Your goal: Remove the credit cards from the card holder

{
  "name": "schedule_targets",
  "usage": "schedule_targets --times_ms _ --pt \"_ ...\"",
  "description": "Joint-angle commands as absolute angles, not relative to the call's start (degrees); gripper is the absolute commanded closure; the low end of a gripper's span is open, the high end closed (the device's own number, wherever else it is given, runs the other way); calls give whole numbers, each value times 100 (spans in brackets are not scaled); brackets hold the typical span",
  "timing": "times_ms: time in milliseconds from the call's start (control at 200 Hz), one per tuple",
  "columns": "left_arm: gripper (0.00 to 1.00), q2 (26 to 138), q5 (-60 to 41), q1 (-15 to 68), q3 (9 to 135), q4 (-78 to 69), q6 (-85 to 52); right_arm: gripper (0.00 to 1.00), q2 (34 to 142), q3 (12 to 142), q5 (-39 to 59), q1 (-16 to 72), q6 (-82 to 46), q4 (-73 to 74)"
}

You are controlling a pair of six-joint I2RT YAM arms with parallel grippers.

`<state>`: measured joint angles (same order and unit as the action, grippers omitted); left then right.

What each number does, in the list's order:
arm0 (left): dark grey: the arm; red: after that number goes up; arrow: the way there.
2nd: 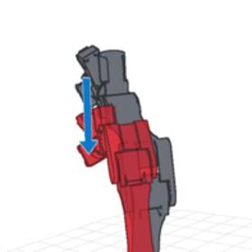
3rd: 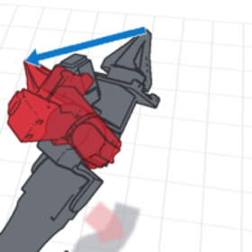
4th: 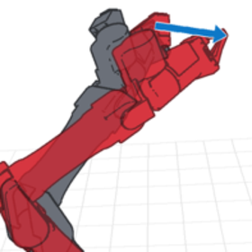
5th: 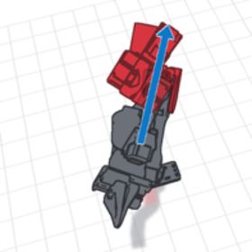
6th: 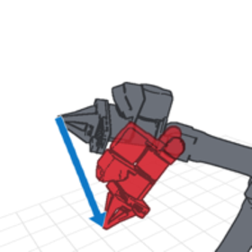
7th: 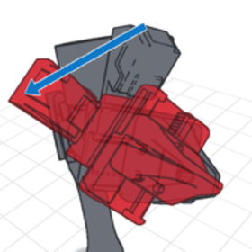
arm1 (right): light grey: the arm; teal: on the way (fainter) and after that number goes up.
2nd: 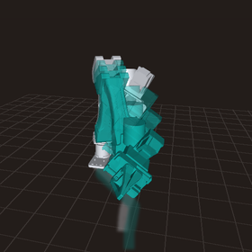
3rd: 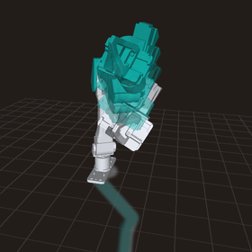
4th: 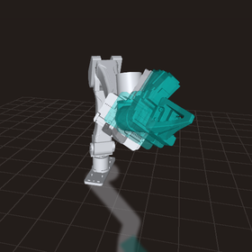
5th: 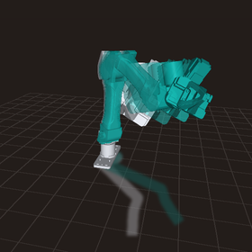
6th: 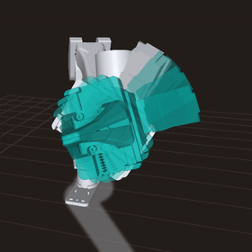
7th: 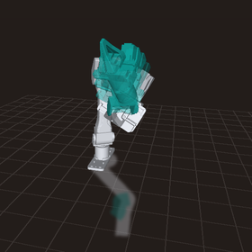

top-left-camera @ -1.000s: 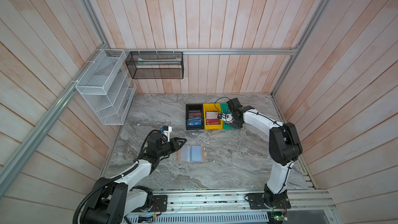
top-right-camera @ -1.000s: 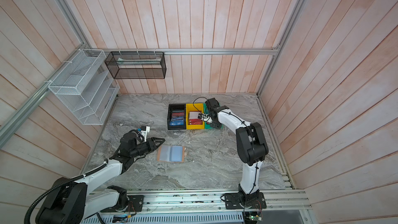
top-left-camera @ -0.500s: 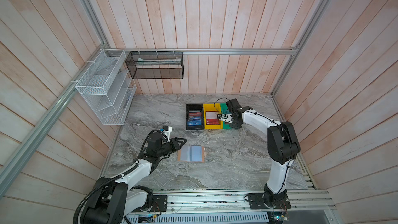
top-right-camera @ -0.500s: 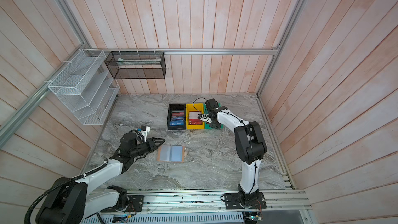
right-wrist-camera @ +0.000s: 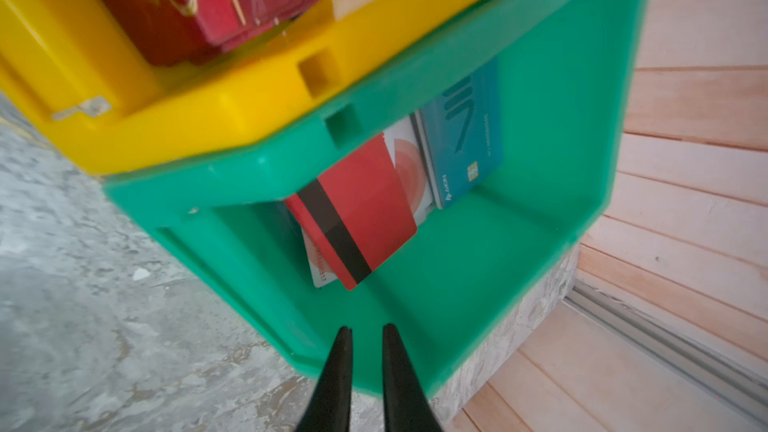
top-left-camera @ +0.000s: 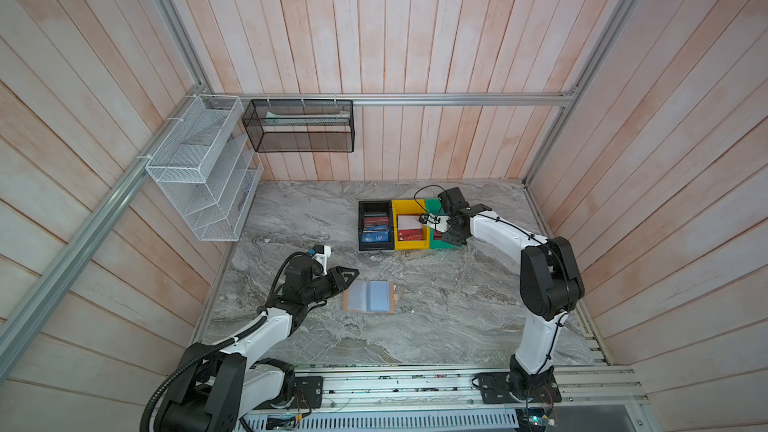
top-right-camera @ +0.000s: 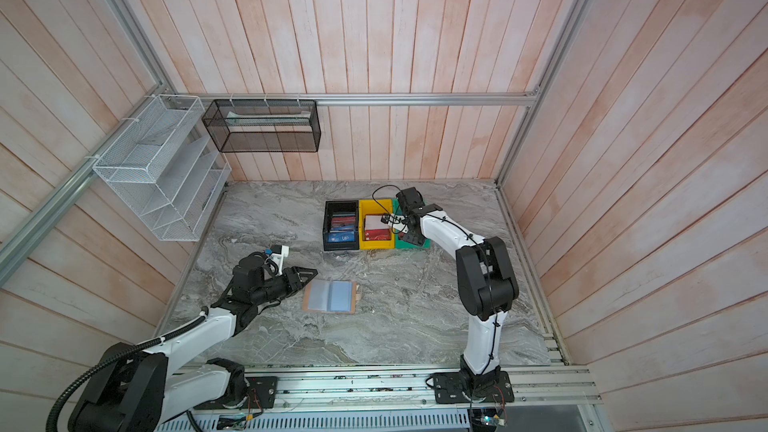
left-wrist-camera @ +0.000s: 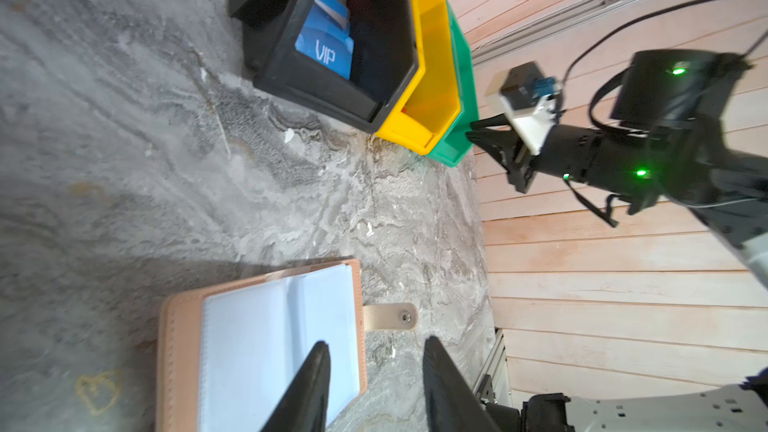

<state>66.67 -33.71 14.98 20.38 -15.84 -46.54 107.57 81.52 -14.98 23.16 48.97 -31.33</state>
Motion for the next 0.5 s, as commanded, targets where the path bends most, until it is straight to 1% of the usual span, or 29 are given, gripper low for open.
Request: schedule_targets --times_ms 0,140,245,370,495 --pt "60 6542 -2992 1460 2138 -1007 -4415 83 10087 7929 -535 2304 3994 -3130" --pt "60 6468 -2501 1465 2312 -326 -4192 83 9224 7127 370 2279 3207 -2473" --pt "59 6272 -2048 1459 2469 -13 -3981 80 8433 6280 736 2193 2519 -1638" --pt "55 5980 -1358 1442 2865 432 -3501 74 7473 5252 593 2036 1711 -539" --pt "51 5673 -572 1339 3123 491 -3037 63 6632 4191 -440 1916 1206 798"
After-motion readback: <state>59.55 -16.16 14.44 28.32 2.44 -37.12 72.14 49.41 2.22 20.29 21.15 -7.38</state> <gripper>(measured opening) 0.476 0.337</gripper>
